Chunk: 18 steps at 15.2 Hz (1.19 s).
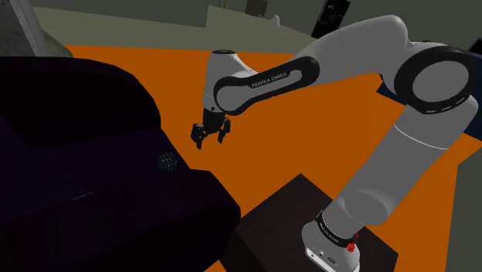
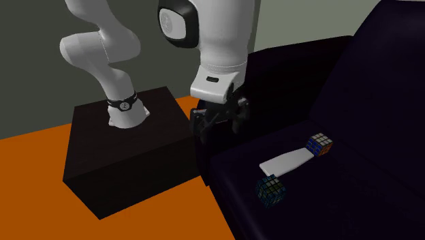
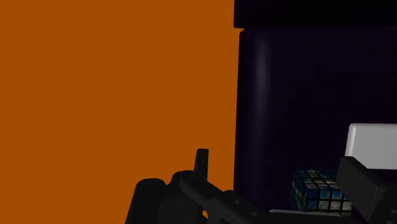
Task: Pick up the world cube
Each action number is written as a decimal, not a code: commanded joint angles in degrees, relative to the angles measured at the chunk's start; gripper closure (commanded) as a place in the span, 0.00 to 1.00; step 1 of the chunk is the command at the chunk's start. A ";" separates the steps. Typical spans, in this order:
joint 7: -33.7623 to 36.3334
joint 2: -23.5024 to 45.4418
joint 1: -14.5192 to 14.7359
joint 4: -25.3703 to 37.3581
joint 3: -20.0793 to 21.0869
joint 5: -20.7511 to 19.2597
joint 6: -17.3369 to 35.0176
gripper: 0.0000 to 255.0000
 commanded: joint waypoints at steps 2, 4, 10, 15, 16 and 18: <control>2.92 7.16 1.16 4.91 0.18 -3.32 2.17 0.00; 4.75 11.73 2.32 8.61 -0.03 -5.43 2.95 0.00; 8.85 25.36 6.72 21.73 -1.64 -10.65 3.38 0.00; 10.34 34.84 9.95 32.10 -3.07 -13.03 2.68 0.00; 10.42 35.32 10.03 32.07 -3.18 -13.17 3.18 0.00; 10.58 36.30 10.19 32.04 -3.42 -13.46 4.17 0.00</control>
